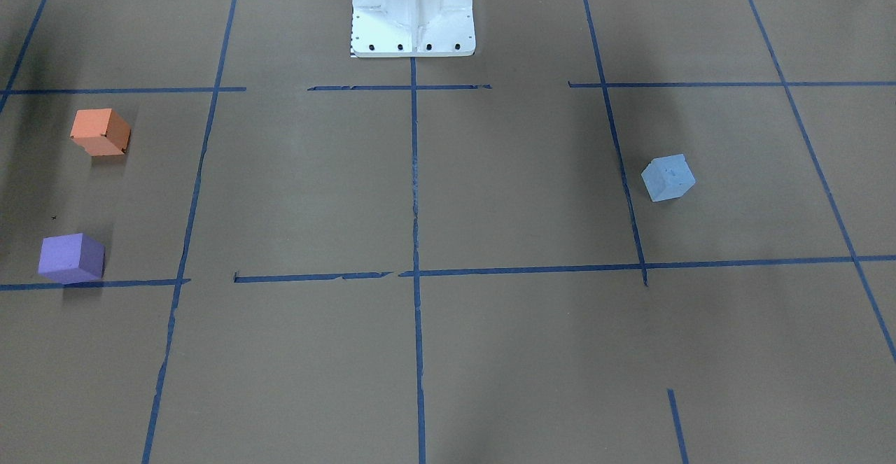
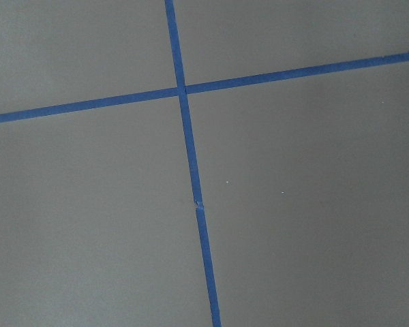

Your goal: Place blue block between orange and purple blocks

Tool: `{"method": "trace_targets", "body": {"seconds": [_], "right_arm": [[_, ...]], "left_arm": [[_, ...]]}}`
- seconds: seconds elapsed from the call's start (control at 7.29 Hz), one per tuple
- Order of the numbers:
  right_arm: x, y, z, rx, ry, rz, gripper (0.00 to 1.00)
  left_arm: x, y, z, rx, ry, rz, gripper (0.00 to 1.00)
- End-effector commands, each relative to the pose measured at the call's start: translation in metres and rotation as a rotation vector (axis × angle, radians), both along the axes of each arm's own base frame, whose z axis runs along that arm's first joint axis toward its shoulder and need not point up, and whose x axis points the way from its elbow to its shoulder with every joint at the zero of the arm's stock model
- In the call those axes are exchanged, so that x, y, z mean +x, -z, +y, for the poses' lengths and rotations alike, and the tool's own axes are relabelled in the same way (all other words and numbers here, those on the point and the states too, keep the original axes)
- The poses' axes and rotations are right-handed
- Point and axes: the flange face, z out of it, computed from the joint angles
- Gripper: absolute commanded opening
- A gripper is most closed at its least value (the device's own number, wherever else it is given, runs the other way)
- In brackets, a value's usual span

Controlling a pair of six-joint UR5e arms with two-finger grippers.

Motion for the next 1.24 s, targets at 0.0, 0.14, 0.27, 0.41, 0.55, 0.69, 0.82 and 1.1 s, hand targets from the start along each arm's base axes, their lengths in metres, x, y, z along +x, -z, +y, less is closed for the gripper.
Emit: {"method": "trace_targets", "body": {"seconds": [0.0, 0.14, 0.27, 0.41, 0.55, 0.69, 0.82, 1.1], "right_arm": [[0.0, -0.002, 0.0, -0.006, -0.001, 0.0, 1.0], [0.0, -0.002, 0.0, -0.006, -0.001, 0.0, 1.0], [0.0, -0.002, 0.0, -0.006, -0.001, 0.0, 1.0], [0.0, -0.001, 0.0, -0.004, -0.001, -0.001, 1.0], [0.0, 0.0, 0.0, -0.001, -0.001, -0.001, 1.0], [0.0, 0.0, 0.0, -0.001, -0.001, -0.001, 1.0], [0.0, 0.0, 0.0, 0.0, 0.0, -0.001, 1.0], [0.0, -0.002, 0.0, -0.003, 0.0, -0.001, 1.0]], "left_arm": [[0.007, 0.034, -0.03, 0.104, -0.004, 0.01, 1.0], [0.01, 0.042, -0.032, 0.096, 0.066, 0.032, 1.0], [0.067, 0.055, -0.029, 0.115, 0.01, 0.061, 1.0], [0.11, 0.051, -0.02, -0.044, 0.082, 0.071, 1.0], [0.152, 0.055, -0.015, -0.07, 0.15, 0.061, 1.0], [0.199, 0.059, -0.002, -0.118, 0.239, 0.078, 1.0], [0.24, 0.065, 0.011, -0.153, 0.297, 0.097, 1.0], [0.285, 0.066, 0.024, -0.158, 0.264, 0.092, 1.0]]}}
